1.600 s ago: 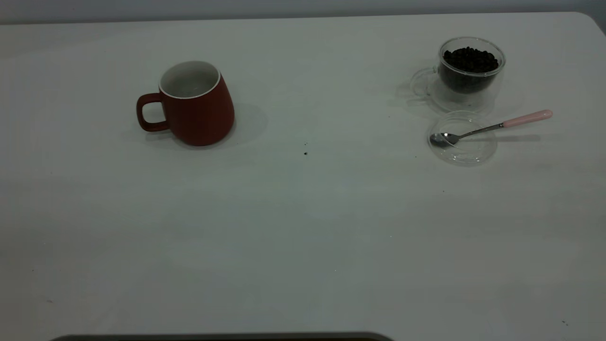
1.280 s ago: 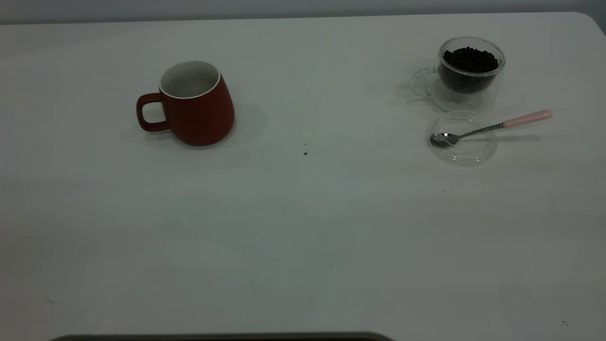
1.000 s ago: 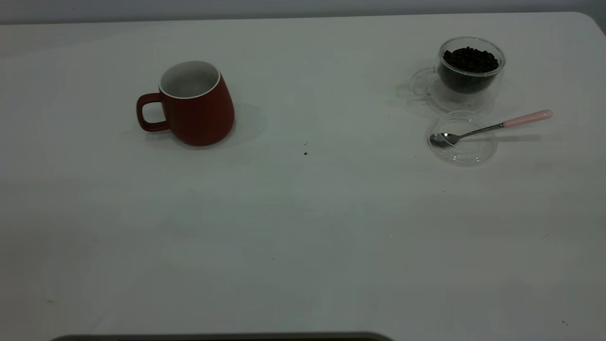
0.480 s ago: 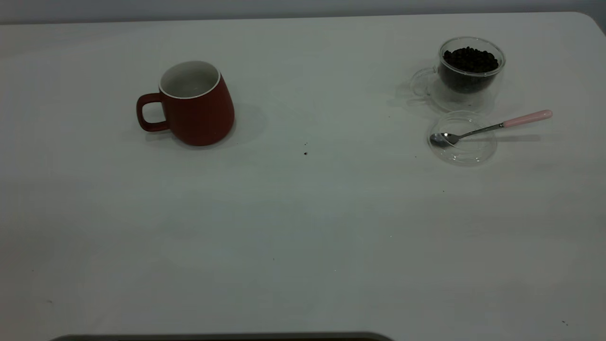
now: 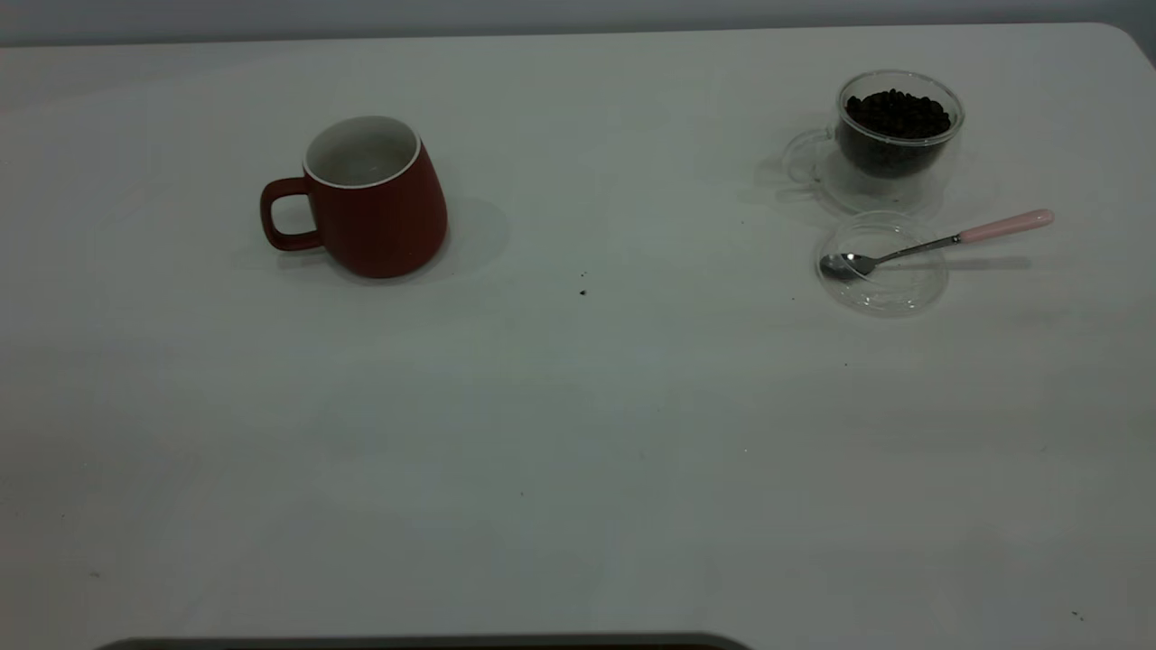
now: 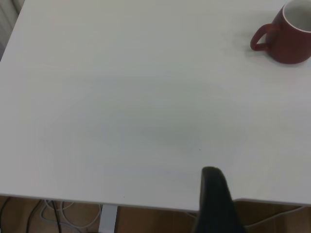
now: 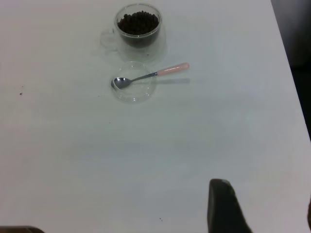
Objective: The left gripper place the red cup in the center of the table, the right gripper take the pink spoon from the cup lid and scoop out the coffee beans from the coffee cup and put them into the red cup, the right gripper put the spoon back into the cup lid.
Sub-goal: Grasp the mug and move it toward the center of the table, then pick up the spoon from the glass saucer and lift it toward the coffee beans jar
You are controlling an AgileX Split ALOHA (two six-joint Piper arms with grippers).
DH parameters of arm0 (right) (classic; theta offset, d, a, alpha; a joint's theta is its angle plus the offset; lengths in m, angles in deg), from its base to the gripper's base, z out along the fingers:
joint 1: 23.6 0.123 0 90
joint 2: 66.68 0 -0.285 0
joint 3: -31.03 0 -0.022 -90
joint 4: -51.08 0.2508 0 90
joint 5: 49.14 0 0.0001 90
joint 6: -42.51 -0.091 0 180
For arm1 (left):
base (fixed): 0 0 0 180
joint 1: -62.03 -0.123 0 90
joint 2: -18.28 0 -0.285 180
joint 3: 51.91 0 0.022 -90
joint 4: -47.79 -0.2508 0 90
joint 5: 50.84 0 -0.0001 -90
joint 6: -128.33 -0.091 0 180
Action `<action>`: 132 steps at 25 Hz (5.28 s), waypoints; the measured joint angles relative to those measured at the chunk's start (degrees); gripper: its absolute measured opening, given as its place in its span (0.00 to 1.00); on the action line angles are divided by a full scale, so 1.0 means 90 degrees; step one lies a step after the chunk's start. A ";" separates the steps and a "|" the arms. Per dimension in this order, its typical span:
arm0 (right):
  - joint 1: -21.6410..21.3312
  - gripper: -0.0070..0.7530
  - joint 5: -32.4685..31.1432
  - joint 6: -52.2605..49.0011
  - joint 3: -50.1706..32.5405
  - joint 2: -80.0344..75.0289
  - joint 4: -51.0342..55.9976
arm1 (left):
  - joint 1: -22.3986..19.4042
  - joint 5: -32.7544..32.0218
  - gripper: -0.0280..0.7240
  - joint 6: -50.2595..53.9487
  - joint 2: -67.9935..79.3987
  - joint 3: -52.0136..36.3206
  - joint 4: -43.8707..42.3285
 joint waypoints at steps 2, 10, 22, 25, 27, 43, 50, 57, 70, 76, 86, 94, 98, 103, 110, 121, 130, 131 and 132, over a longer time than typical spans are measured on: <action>0.0000 0.59 0.0000 0.0000 0.0000 0.0000 0.0000 | 0.0000 0.0000 0.75 0.0000 0.0000 0.0000 0.0000; 0.0000 0.59 0.0000 0.0000 0.0000 0.0000 0.0000 | 0.0000 0.0000 0.75 -0.0005 0.0000 -0.0002 0.0109; 0.0000 0.59 0.0000 0.0000 0.0000 0.0000 0.0000 | 0.0000 0.1643 0.75 -0.0518 0.2330 0.0284 0.0621; 0.0000 0.59 0.0000 0.0000 0.0000 0.0013 0.0000 | 0.0000 0.2356 0.75 -0.0518 0.3570 0.0390 0.0625; 0.0000 0.59 0.0000 0.0000 0.0000 0.0020 0.0000 | 0.0000 0.2666 0.75 -0.0518 0.4475 0.0576 0.0619; 0.0000 0.59 0.0000 0.0000 0.0000 0.0032 0.0000 | 0.0000 0.3309 0.75 -0.1767 1.0290 0.3257 0.0620; 0.0000 0.59 0.0000 0.0000 0.0000 0.0032 0.0000 | 0.0493 0.3409 0.75 -0.3087 1.2309 0.4653 0.0620; 0.0000 0.59 0.0000 0.0000 0.0000 0.0032 0.0000 | 0.0969 0.3211 0.75 -0.5029 1.3243 0.5062 0.0598; 0.0000 0.59 0.0000 0.0000 0.0000 0.0032 0.0000 | 0.0969 0.4651 0.75 -0.5916 1.4009 0.5124 0.0318; 0.0000 0.59 0.0000 0.0000 0.0000 0.0032 0.0000 | 0.1111 0.5464 0.75 -0.6403 1.4444 0.5137 0.0313; 0.0000 0.59 0.0000 0.0000 0.0000 0.0032 0.0000 | 0.1553 0.6505 0.75 -0.7663 1.4825 0.5144 0.0268; 0.0000 0.59 0.0000 0.0000 0.0000 0.0032 0.0000 | 0.2200 0.7225 0.75 -0.7699 1.4933 0.5150 0.0268; 0.0000 0.59 0.0000 0.0000 -0.0005 0.0032 0.0000 | 0.2450 0.7446 0.75 -0.7451 1.4933 0.5150 0.0268; 0.0000 0.59 0.0000 0.0000 -0.0005 0.0032 0.0000 | 0.2500 0.7484 0.73 -0.7184 1.4933 0.5150 0.0268; 0.0000 0.59 0.0000 0.0000 -0.0005 0.0032 0.0000 | 0.2461 0.7112 0.71 -0.6619 1.4650 0.5156 0.0402; 0.0000 0.59 0.0000 0.0000 -0.0005 0.0032 0.0000 | 0.2449 0.5178 0.71 -0.5689 1.2709 0.5169 0.0422; 0.0000 0.59 0.0000 0.0000 -0.0005 0.0032 0.0000 | 0.2449 0.2528 0.71 -0.2504 0.9614 0.5169 0.0393; 0.0000 0.59 0.0000 0.0000 -0.0005 0.0032 0.0000 | 0.2449 0.2157 0.71 -0.2215 0.9335 0.5163 0.0349; 0.0000 0.59 0.0000 0.0000 -0.0005 0.0032 0.0000 | 0.2449 0.1776 0.71 -0.2024 0.9129 0.5157 0.0316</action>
